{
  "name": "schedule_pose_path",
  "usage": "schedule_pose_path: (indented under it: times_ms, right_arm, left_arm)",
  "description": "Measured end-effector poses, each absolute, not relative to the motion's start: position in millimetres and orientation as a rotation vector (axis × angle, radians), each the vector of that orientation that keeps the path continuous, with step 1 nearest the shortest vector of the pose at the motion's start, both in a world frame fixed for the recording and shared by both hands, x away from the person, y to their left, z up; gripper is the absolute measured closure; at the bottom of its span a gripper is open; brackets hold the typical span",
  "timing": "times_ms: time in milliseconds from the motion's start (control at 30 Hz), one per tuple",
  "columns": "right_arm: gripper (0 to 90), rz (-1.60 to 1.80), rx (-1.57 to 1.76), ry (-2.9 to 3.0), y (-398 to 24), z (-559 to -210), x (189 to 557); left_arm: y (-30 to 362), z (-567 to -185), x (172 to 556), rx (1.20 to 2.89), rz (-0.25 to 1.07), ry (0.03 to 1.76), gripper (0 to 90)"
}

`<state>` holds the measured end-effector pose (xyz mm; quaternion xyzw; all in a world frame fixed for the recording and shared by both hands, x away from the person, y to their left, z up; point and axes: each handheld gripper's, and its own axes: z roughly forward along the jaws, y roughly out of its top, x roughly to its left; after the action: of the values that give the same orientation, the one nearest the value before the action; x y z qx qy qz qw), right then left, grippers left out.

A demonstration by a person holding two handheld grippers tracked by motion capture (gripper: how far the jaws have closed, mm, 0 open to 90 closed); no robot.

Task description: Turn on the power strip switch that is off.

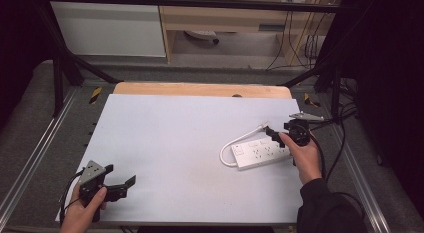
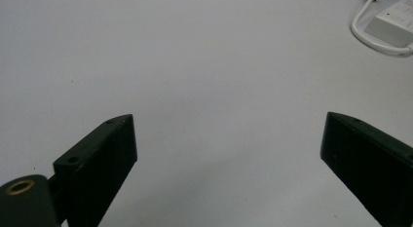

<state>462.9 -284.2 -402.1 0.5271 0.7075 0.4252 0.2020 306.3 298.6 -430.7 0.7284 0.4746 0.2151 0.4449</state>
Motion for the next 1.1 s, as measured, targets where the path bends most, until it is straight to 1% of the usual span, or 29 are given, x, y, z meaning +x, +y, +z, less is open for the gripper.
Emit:
schedule_pose_path:
  times_ms: [200,333,367,400,733,933,1100]
  right_arm:
    - [25.3,1.203,1.496,1.960,-285,-408,463]
    - [35.0,1.211,1.495,1.950,-286,-411,462]
    - [35.0,1.211,1.495,1.950,-286,-411,462]
    - [39.8,1.219,1.500,1.954,-286,-414,461]
    - [65.8,1.207,1.458,2.001,-277,-420,460]
    - [75.8,1.206,1.424,2.015,-272,-421,458]
    - [79.9,1.212,1.430,2.001,-273,-424,456]
  left_arm:
    - [299,-431,306,1.808,0.534,1.174,6.2]
    - [299,-431,306,1.809,0.532,1.176,6.2]
    - [299,-431,306,1.809,0.532,1.176,6.3]
    - [299,-431,306,1.809,0.532,1.175,6.2]
    - [299,-431,306,1.810,0.534,1.177,6.3]
    - [299,-431,306,1.811,0.533,1.177,6.3]
    - [299,-431,306,1.811,0.532,1.177,6.2]
